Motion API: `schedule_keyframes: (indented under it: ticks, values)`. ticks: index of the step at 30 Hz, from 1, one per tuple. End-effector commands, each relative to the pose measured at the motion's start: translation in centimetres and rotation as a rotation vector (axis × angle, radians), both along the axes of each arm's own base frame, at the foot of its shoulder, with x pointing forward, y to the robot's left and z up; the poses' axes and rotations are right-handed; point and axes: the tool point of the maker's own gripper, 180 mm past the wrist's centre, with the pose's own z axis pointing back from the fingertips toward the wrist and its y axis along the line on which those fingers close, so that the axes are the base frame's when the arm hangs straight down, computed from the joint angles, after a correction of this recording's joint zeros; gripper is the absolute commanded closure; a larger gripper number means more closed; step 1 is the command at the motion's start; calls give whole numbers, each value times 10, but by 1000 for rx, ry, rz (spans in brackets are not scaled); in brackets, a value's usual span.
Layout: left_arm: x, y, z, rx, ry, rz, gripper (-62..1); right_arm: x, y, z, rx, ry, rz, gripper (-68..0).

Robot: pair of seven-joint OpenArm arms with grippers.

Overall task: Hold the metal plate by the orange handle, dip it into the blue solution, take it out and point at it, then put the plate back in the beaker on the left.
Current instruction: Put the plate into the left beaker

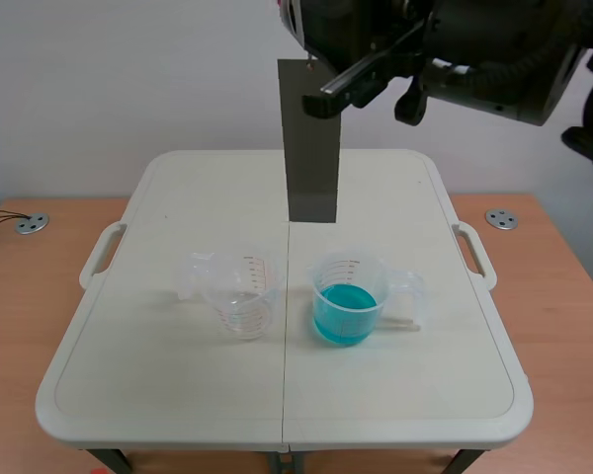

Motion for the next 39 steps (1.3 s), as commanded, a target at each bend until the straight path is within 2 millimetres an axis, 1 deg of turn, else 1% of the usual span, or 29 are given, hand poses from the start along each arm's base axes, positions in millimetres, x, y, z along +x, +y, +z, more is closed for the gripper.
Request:
schedule_keyframes:
  ticks: [1, 3, 6, 12, 15, 18, 23, 27, 33, 39]
  values:
    - [-8, -9, -4, -23, 6, 6, -14, 2, 4, 10, 25, -24, 6, -13]
    - [-25, -11, -13, -22, 40, 25, -14, 3, 11, 10, 26, -20, 13, -13]
    - [-51, -19, -27, -32, 96, 46, -14, 4, 19, 11, 37, -14, 25, -13]
    - [-98, -45, -48, -73, 193, 90, -15, 9, 33, 9, 46, 2, 36, -13]
    - [-115, -58, -55, -93, 228, 97, -15, 11, 40, 8, 49, 12, 41, -13]
    - [-126, -70, -60, -110, 254, 93, -14, 12, 47, 5, 42, 19, 47, -13]
    - [-137, -91, -66, -136, 279, 57, -15, 10, 61, 2, 43, 34, 69, -13]
    - [-135, -100, -70, -139, 273, 45, -15, 9, 70, -4, 36, 48, 83, -13]
    - [-131, -102, -73, -135, 269, 35, -15, 8, 79, -8, 42, 69, 95, -13]
    - [-133, -100, -74, -130, 275, 36, -15, 8, 83, -17, 35, 94, 106, -13]
